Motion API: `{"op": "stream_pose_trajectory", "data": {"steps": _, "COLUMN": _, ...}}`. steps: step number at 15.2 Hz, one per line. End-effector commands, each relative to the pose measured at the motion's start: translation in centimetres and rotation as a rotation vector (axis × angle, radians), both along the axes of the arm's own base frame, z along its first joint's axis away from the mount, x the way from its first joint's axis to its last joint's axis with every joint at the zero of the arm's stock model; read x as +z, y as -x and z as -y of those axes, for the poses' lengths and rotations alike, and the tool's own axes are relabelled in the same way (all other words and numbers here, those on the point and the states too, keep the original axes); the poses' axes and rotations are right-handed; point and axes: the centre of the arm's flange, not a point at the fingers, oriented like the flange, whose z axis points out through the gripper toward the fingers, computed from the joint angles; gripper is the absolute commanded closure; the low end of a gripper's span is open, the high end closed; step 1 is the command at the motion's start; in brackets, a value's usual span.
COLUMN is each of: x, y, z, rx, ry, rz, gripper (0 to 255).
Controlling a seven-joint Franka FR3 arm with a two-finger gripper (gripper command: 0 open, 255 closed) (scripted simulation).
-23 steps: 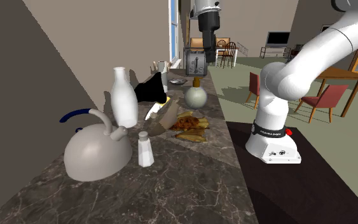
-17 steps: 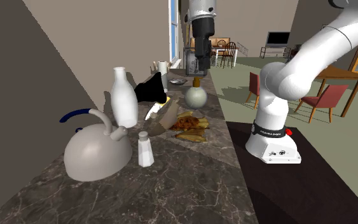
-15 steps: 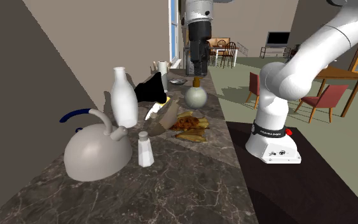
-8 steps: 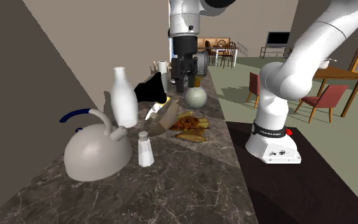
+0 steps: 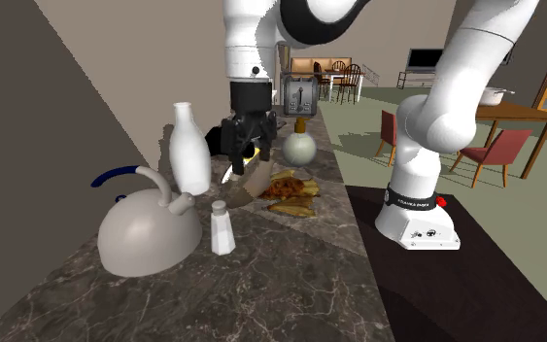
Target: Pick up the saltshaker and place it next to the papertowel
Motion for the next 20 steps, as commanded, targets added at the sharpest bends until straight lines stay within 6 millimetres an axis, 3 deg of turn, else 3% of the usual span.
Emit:
{"op": "stream_pose_trajectory", "data": {"steps": 1, "x": -1.4, "y": -1.5, "z": -2.0, "rx": -0.022, "ry": 0.004, "rz": 0.013, "gripper": 0}}
{"op": "stream_pose_trajectory", "data": {"steps": 5, "x": -3.5, "y": -4.4, "z": -5.8, "rx": -0.063, "ry": 0.016, "rz": 0.036, "gripper": 0}}
{"op": "stream_pose_trajectory", "data": {"steps": 13, "x": -7.5, "y": -4.6, "z": -6.1, "rx": -0.063, "ry": 0.017, "rz": 0.036, "gripper": 0}}
{"op": "stream_pose_trajectory", "data": {"steps": 20, "x": -7.5, "y": -4.6, "z": -6.1, "rx": -0.063, "ry": 0.017, "rz": 0.036, "gripper": 0}}
